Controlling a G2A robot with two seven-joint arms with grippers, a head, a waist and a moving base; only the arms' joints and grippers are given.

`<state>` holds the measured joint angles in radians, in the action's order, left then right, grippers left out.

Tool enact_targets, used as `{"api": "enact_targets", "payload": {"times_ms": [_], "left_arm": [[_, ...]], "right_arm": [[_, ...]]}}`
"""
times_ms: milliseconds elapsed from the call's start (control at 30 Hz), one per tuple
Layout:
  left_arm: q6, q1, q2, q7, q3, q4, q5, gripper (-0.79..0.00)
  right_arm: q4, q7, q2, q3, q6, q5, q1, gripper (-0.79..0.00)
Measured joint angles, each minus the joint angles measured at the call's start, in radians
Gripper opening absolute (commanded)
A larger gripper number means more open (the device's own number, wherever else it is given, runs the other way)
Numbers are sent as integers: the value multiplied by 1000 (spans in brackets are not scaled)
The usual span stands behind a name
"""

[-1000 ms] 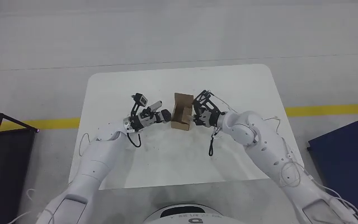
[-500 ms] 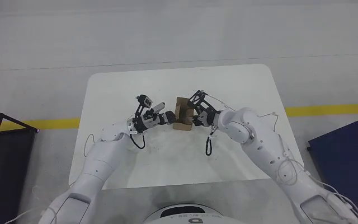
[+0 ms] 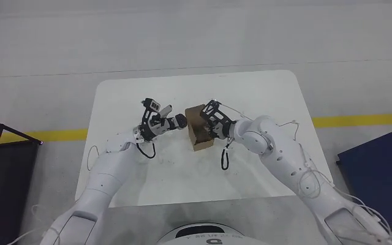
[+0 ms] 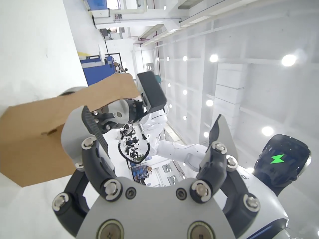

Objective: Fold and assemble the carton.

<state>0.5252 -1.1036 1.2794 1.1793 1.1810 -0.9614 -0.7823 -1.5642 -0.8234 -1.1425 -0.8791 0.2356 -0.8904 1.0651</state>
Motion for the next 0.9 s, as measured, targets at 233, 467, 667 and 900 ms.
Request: {"api": "enact_targets", "payload": {"times_ms": [233,467,667,900], "left_arm": [[1,-20,-30,-6,105,-28,9,0],[-22,-70,-50,-16,165,-82,25,0],[-42,-104,-56,-11,169,-132,40,0],[-49,-141,-64,-27,193,-188,43,0]], "right_arm": [[-77,-25,6,-12,26,-99,-17,-785],[-124,-62,13,-8,28,-217,13,-785],[-61,47,4,-64,-28,-25,40,-536],[-49,102,7,-136,-88,74,70,-262]]}}
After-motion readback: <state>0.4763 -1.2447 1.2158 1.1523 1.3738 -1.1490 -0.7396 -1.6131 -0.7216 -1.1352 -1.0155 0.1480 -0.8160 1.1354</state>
